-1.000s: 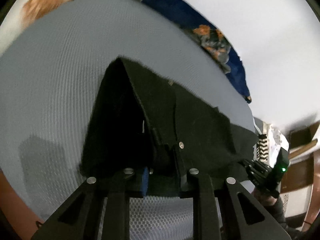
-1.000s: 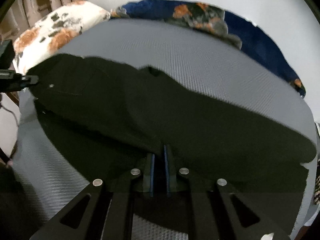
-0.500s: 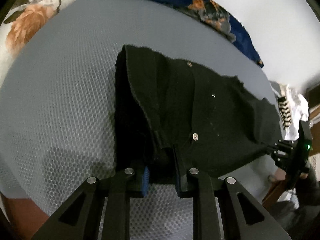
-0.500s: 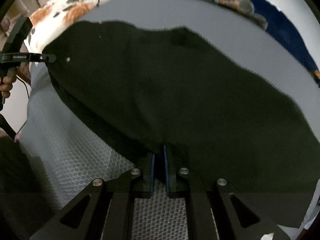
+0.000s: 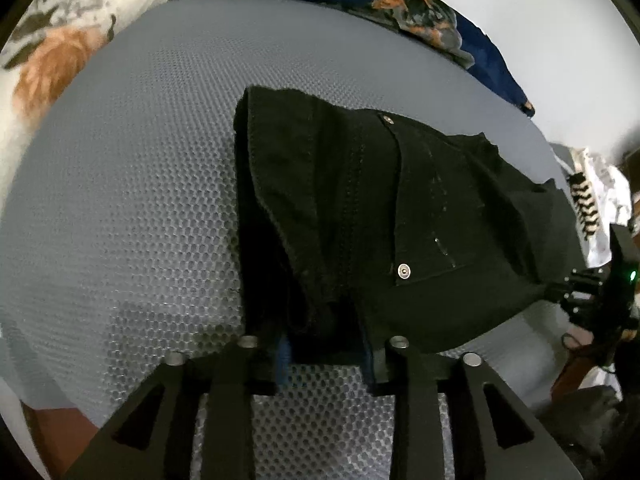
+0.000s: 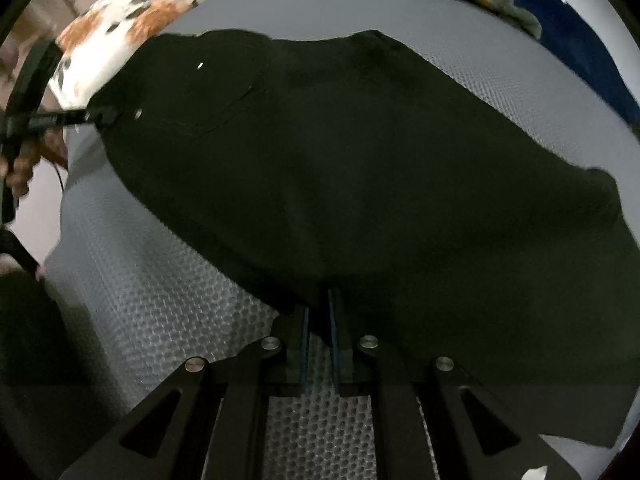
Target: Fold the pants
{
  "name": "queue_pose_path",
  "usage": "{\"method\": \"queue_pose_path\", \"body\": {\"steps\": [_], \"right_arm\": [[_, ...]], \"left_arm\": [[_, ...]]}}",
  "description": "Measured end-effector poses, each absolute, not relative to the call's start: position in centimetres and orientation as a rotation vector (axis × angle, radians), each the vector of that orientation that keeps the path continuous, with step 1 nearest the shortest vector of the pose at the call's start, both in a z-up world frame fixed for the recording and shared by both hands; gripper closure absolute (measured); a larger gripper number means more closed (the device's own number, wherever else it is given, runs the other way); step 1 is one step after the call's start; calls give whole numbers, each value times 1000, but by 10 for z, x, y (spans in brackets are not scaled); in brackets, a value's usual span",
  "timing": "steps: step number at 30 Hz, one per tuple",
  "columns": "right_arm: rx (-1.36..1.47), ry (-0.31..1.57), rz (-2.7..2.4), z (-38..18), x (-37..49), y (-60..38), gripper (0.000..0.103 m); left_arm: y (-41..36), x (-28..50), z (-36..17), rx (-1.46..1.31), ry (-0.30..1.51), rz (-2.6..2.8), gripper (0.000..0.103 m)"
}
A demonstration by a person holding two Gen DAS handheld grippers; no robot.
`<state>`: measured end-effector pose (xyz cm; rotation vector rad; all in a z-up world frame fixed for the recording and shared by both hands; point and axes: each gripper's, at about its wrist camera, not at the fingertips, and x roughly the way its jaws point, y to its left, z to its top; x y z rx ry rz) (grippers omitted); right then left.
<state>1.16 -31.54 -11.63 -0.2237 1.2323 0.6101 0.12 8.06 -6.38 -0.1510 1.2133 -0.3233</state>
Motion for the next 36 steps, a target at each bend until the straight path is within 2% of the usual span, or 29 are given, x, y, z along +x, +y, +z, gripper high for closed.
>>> {"method": "queue_pose_path", "body": {"steps": [1,3,9,15,26,31,32,34,36], "right_arm": [[-211,1239,610,-115,13,-316,93],[-200,1238,607,-114,14,-317,92],[-159,1231,595,-112,11,-320,85],[-37,1264,592,-115,20,-327,83],[109,1304,606,-115,29,-340,83],[142,1302,624,-110,31,-345,83],[144,1299,625,-109,32,-346,83],[158,1290,633,-107,32,-351,83],[171,1287,638,-106,33,-350,83]], "left_arm": [[81,-1,-60,-130,1206,-310,60],[81,-8,-51,-79,1175,-309,54],[86,-30,-18,73,1076,-240,53],[30,-44,10,171,930,-393,50],[-142,-37,-23,344,925,-784,50],[-184,-35,-45,417,954,-833,50],[-190,-33,-50,416,969,-838,51],[-195,-31,-56,414,981,-851,64],[-204,-29,-62,427,992,-844,83]]}}
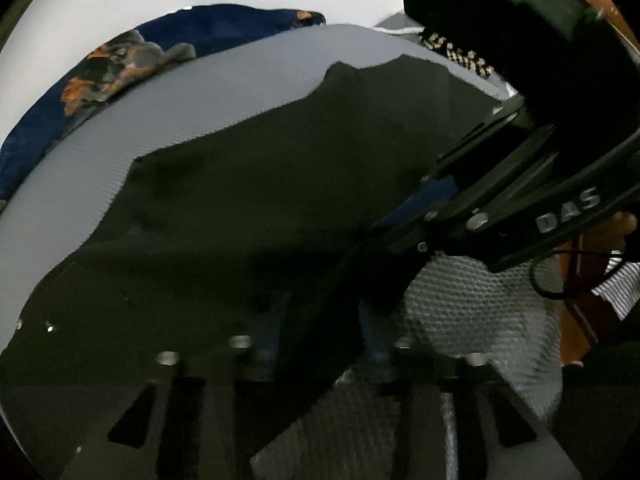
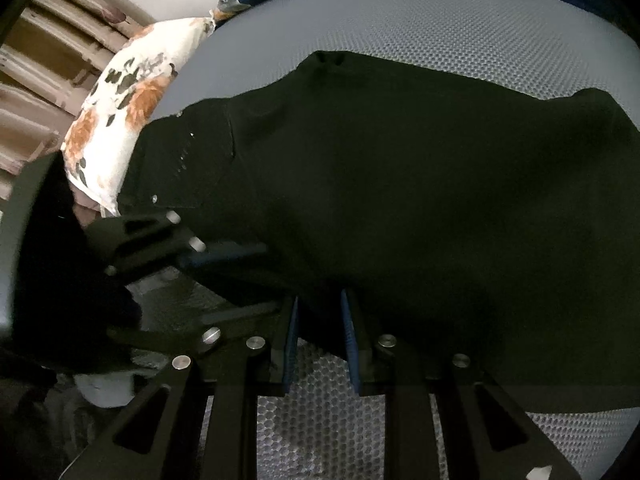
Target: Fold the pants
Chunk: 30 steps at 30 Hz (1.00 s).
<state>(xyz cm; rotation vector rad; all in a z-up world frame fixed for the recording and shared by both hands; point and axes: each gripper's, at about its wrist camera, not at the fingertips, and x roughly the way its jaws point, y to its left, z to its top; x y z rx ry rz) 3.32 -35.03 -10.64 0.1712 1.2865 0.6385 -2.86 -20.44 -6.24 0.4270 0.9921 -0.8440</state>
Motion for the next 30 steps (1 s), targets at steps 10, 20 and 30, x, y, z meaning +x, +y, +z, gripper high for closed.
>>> {"method": "queue_pose_path", "body": {"steps": [10,20,30], "right_arm": [[355,1151,451,-82,39,-452,56],[702,1082,-146,-124,45,-634,55],[825,990,-164,-127,59,-653,92]], "left_arm": [[-212,-25,-68,400,1013,-817,96],[-210,-25,-65,377,1014,-809,96],[-207,-22,-67,346,1028,-809,96]]}}
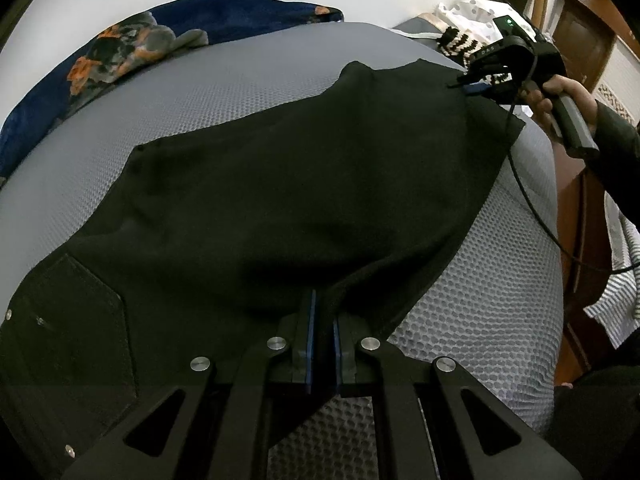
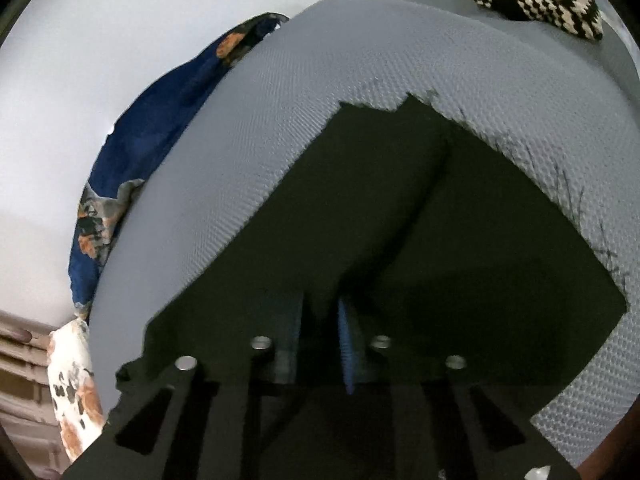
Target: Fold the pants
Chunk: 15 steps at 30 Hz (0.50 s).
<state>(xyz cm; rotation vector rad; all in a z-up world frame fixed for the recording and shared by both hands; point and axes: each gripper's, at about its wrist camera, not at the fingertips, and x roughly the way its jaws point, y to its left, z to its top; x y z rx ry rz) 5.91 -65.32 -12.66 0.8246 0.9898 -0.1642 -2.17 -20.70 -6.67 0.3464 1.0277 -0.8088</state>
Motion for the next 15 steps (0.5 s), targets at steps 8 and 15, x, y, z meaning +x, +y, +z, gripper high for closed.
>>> {"method": "queue_pose_path", "body": {"steps": [8,15], "right_arm": [[711,1011,-128,-91,104,-628,93],[654,1028,15,-69,197,-575,78]], "left_arm": [[-201,-19,-67,282,1042,-808,96],[-194,-16,-70,227,1066,-799,96]]}}
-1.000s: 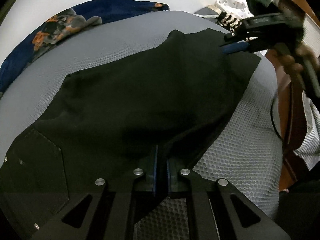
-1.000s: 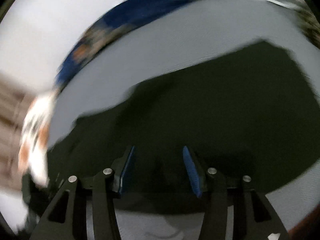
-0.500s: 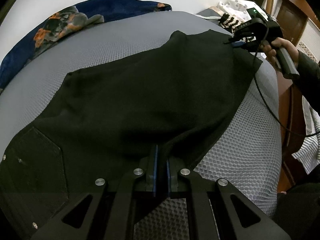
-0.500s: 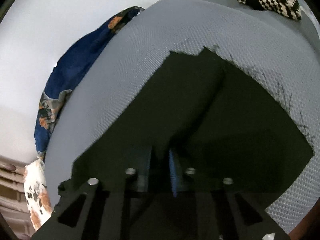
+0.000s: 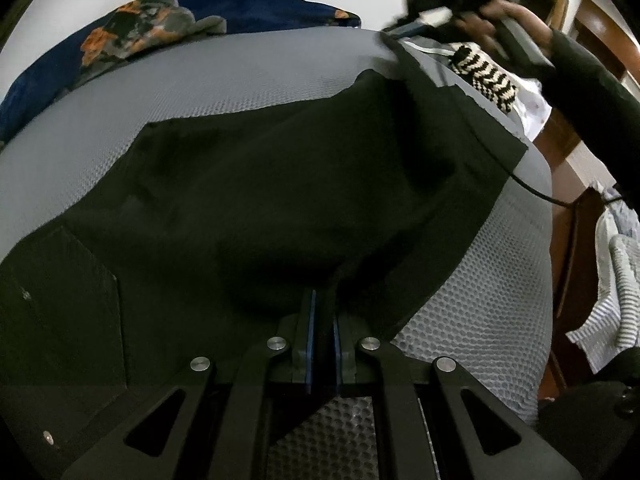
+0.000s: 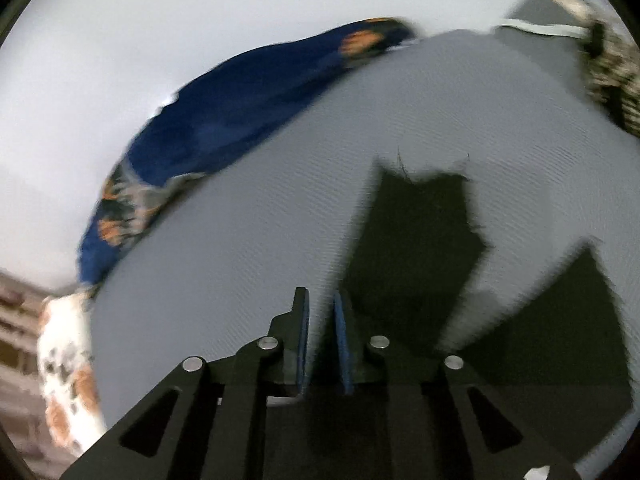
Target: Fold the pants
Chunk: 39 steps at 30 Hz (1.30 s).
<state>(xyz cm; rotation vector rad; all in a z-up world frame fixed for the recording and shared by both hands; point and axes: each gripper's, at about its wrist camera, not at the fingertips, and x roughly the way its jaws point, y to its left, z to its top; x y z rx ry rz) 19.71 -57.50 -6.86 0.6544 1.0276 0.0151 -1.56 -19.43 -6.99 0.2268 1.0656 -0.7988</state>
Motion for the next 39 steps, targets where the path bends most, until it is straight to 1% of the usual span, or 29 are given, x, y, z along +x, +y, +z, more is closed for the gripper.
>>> {"method": "queue_pose_path", "body": {"steps": [1,2,6,9,15,18,22,27,33,37,39], "right_arm": [[672,1024,69,-68,204,-570,65],[698,1009,115,-66,209,-566,63],[663,959,134,-55,204,-566,63],[648,948,86,-56,187,-587,63],[756,960,-41,-78,155,-646,63],[823,951,-46,-89,149,-659,65],[896,961,-7,-103,158,-657,70],[914,1007,-23,-122,174,-651,74],[892,1035,-89,-132,198,-657,78],[905,1034,-85,-138,208,-659,84],[906,1028,-75,-138,212,-657,91]], "left_arm": [[-194,-15,-70,222,1068,-798,96],[-194,-15,-71,220,1070,-798,96],[-193,-15,-73,206,1081,-805,96],[-193,-13,-74,194,1087,-813,96],[-191,-10,-75,178,1093,-819,96],[-190,-9,-75,174,1097,-815,95],[-191,-9,-75,175,1103,-807,95],[-192,-9,-74,174,1108,-799,95],[-192,-8,-75,176,1113,-794,95],[-193,-7,-75,168,1118,-791,94],[-191,-5,-76,164,1120,-790,94]]}}
